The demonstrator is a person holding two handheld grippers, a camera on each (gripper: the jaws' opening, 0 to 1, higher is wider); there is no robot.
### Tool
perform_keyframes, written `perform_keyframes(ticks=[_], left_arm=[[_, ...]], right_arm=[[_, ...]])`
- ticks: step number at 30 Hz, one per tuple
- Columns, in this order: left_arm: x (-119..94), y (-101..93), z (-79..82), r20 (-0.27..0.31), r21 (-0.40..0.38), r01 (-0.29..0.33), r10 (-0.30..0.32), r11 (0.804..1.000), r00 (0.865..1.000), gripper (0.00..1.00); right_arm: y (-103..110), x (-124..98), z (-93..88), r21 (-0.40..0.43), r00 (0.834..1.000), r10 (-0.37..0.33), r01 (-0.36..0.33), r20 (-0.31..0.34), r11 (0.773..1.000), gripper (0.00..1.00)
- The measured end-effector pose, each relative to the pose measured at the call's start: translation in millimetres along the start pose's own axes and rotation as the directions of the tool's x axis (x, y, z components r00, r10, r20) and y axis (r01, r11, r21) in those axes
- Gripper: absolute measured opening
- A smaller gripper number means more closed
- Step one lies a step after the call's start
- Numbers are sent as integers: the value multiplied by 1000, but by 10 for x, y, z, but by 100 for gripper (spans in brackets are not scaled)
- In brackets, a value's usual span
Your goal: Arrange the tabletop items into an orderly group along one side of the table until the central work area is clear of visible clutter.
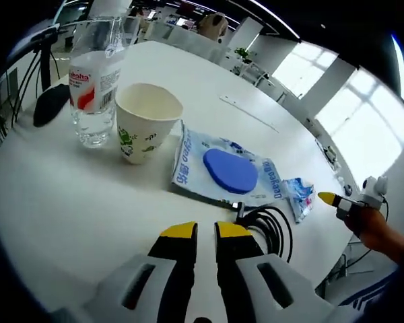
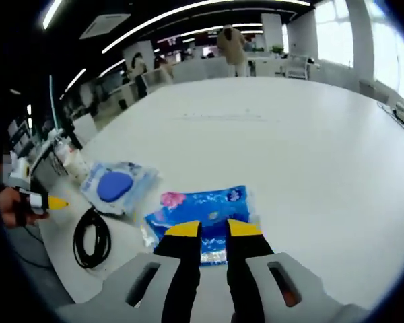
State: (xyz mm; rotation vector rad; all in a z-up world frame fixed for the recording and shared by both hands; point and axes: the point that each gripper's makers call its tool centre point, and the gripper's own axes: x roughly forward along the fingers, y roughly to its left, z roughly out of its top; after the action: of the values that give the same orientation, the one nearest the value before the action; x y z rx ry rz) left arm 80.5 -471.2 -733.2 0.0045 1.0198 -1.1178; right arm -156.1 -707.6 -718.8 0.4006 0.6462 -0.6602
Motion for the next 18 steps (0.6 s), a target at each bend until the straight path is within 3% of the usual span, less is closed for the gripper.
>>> perform_keyframes(ticks=[8,18], left_arm=[[-71,-154,-108,-33,99,34,-31,994,999,9],[-136,-183,-243,-63,154,42,-33,987,997,10]], right_arm=[[-252,78,-68,71,999,-47,48,-15,996,15],[-318,253,-99,149,999,-32,37,-33,988,12]])
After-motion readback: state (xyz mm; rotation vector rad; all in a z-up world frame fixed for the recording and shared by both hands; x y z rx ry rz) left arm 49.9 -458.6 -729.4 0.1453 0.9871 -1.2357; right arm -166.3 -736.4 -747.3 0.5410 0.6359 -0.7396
